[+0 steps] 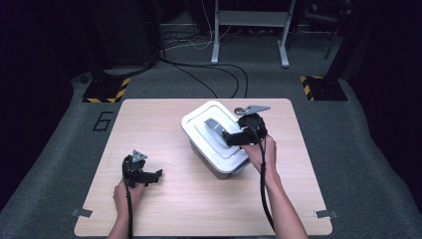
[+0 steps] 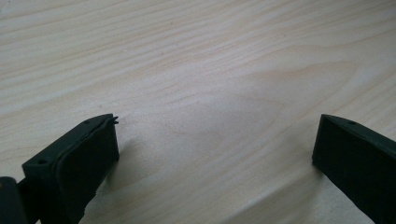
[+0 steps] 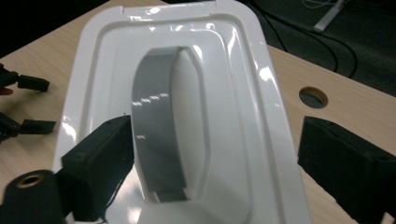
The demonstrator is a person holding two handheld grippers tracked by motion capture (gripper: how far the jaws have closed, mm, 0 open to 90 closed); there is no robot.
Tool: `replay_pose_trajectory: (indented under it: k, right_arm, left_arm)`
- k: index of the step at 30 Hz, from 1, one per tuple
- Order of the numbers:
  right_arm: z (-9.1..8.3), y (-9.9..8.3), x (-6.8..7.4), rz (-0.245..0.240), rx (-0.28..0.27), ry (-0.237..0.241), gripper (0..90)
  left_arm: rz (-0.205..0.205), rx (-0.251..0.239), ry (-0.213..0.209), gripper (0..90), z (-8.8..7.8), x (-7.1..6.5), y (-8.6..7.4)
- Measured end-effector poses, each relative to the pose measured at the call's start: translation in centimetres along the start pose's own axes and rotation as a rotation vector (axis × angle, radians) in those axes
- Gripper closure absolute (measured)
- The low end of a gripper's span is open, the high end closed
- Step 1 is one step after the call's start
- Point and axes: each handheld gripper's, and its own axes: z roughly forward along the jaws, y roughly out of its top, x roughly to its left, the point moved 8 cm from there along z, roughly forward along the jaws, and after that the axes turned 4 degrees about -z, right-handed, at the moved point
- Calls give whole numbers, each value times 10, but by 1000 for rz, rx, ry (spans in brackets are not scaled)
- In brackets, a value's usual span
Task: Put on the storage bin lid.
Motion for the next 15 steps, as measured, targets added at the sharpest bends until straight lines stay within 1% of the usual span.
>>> replay_pose_trajectory:
  k: [4,6,9,12,15]
  right_arm:
    - [-11,-12,-11,31,4,-15,38]
    - [-17,-19,-17,47,9,-25,20]
    - [-25,-30,-23,61,15,-39,18]
    - [-35,-45,-32,78,21,-60,18]
    - [-44,-58,-40,91,18,-77,16]
  left_arm:
    - [-1,-1,0,0,0,0,0]
    - [14,11,0,0,-1,1,-1]
    - [14,8,1,0,-1,1,0]
    - [19,13,-1,0,-1,1,-1]
    - [19,12,-1,0,-1,1,-1]
